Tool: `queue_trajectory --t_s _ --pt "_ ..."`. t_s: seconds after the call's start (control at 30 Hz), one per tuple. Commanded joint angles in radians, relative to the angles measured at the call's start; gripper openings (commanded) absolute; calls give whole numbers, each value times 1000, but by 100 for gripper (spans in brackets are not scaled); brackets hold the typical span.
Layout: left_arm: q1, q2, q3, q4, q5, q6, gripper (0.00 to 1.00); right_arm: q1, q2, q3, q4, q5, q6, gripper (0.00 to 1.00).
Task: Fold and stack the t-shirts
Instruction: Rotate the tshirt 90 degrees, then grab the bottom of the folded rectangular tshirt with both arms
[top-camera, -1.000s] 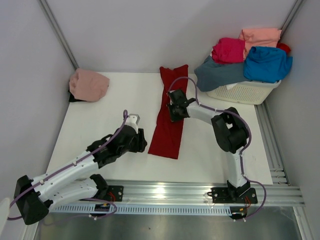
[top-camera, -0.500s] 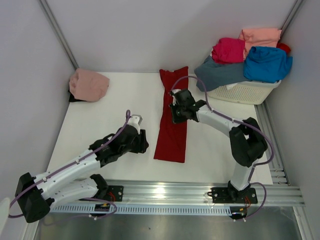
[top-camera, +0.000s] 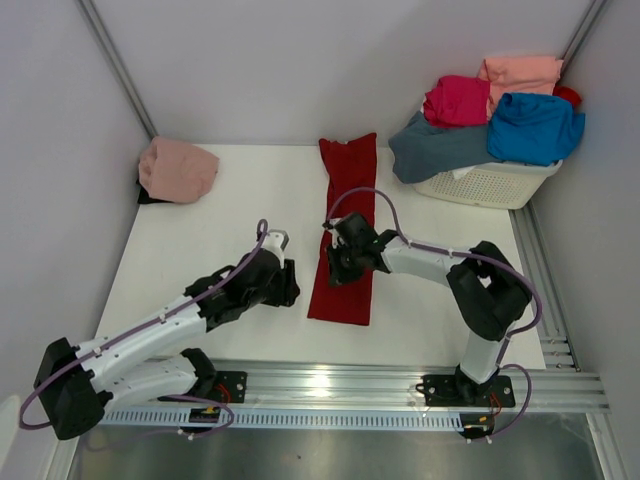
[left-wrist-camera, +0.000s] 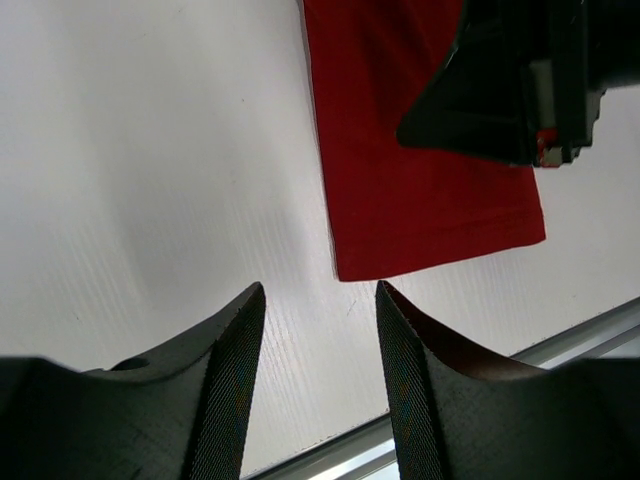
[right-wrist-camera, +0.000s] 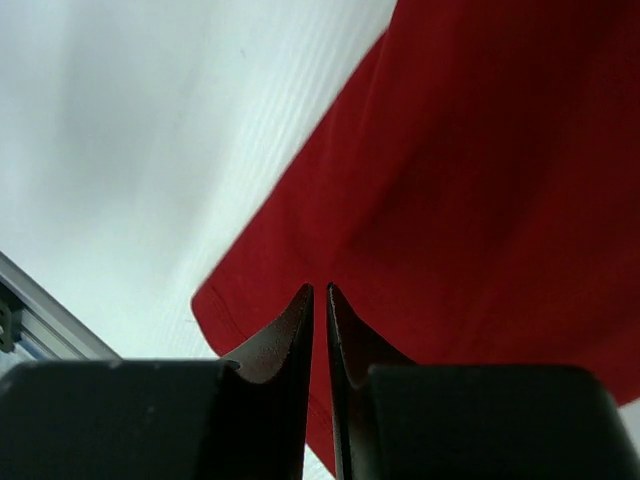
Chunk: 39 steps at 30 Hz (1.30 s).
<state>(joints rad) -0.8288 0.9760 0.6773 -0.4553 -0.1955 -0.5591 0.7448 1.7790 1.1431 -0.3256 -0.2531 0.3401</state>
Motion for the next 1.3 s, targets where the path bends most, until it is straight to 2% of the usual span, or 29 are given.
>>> queue_trajectory --t_s 0.0,0.2,0.4,0.53,0.63,0.67,0.73,0.77,0.93,1.13,1.27 --pt "8 12 30 29 18 -9 52 30 25 -31 33 -12 27 13" --pt "8 50 30 27 44 -22 52 48 -9 -72 -13 47 14 12" --pt "8 115 21 55 128 -30 52 48 -46 -68 -69 144 -9 13" --pt "8 110 -25 160 232 -24 56 48 -153 -127 18 147 -4 18" --pt "8 41 -96 328 333 -16 75 47 -294 -229 111 178 5 24" --pt "8 21 -151 401 347 -28 87 45 -324 -253 137 199 7 27" --pt "8 -39 -188 447 344 -41 96 39 -421 -328 154 224 14 37" --pt "8 -54 -227 505 352 -47 99 21 -482 -356 178 209 32 46" --pt "8 -95 -294 563 372 -73 99 -61 -636 -568 266 98 115 57" --pt "8 -96 -357 601 403 -104 99 -68 -734 -713 261 97 197 58" --pt "8 -39 -377 624 389 -119 98 -64 -806 -770 266 118 229 59"
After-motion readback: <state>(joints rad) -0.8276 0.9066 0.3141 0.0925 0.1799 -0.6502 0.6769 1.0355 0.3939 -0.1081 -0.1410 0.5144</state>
